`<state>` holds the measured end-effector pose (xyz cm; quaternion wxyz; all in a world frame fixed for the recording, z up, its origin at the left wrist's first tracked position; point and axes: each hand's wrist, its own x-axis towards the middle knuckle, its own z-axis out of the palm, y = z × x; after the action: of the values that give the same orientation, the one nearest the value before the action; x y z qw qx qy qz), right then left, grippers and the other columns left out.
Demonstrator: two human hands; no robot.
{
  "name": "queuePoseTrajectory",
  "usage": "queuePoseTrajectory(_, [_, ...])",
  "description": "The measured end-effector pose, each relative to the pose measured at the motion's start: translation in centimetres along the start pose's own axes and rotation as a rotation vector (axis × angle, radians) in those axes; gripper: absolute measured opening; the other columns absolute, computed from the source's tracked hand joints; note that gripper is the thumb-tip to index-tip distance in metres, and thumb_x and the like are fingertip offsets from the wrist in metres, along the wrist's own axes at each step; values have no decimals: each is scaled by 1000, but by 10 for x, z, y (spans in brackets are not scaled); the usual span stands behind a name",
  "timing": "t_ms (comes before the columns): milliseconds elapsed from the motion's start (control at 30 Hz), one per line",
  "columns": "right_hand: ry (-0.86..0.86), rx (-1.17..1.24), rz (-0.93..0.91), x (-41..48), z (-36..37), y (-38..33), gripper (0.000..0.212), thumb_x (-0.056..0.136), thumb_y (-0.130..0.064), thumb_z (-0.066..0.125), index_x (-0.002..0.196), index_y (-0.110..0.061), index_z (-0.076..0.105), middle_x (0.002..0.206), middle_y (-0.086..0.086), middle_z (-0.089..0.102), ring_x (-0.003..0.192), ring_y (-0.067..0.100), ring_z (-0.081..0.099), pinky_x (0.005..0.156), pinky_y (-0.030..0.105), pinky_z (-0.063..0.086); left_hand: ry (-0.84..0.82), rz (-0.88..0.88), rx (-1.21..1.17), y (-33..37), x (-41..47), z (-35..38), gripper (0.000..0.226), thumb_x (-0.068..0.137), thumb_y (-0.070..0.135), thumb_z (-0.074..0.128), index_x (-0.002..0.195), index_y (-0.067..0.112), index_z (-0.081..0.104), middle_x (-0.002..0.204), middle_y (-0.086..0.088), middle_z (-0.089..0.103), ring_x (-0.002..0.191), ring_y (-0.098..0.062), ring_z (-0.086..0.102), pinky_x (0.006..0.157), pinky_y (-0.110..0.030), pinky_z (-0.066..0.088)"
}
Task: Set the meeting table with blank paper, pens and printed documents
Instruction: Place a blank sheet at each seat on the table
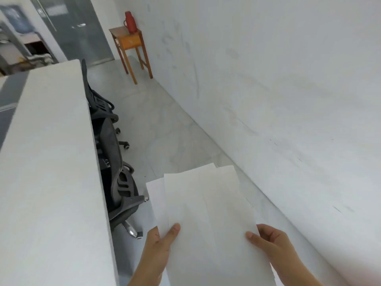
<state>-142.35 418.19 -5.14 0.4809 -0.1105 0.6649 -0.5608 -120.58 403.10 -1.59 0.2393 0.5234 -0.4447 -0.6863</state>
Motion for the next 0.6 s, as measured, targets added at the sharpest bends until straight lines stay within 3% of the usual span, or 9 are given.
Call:
queuePoseTrajectory(133, [-143, -76, 6, 78, -2, -58, 43, 57, -31, 82, 87, -1, 75, 93, 27, 73, 81, 40, 71, 82, 53, 55, 100, 22, -51, 35, 43, 32, 14, 92, 8, 58, 98, 6, 71, 90, -10, 78, 82, -24, 75, 70, -33, 58])
queuePoseTrajectory(233, [-247, -155, 14, 132, 7, -98, 24, 75, -20, 80, 89, -2, 75, 97, 26, 73, 95, 48, 67, 89, 58, 51, 186, 45, -114, 55, 67, 41, 17, 93, 10, 57, 101, 5, 70, 95, -11, 77, 89, -26, 74, 71, -32, 59])
queuePoseTrajectory(300, [-333, -204, 31, 163, 22, -118, 29, 71, -24, 81, 90, -3, 75, 98, 26, 73, 96, 49, 66, 89, 59, 51, 272, 44, -163, 61, 80, 40, 17, 93, 8, 56, 102, 2, 70, 95, -13, 77, 89, -28, 73, 74, -35, 60])
queuePoseTrajectory(433, [-445, -281, 56, 217, 73, -148, 45, 56, -35, 81, 88, -5, 75, 95, 26, 73, 91, 48, 68, 85, 56, 54, 431, 12, -224, 67, 118, 19, 16, 91, 5, 59, 96, -4, 71, 90, -18, 76, 78, -27, 74, 75, -40, 57])
queuePoseTrajectory(600, [-485, -333, 40, 285, 151, -172, 20, 70, -20, 79, 83, -5, 76, 91, 27, 73, 75, 37, 71, 77, 47, 55, 512, 21, -300, 93, 188, -25, 16, 90, 4, 60, 97, -6, 70, 90, -19, 76, 83, -33, 73, 80, -44, 55])
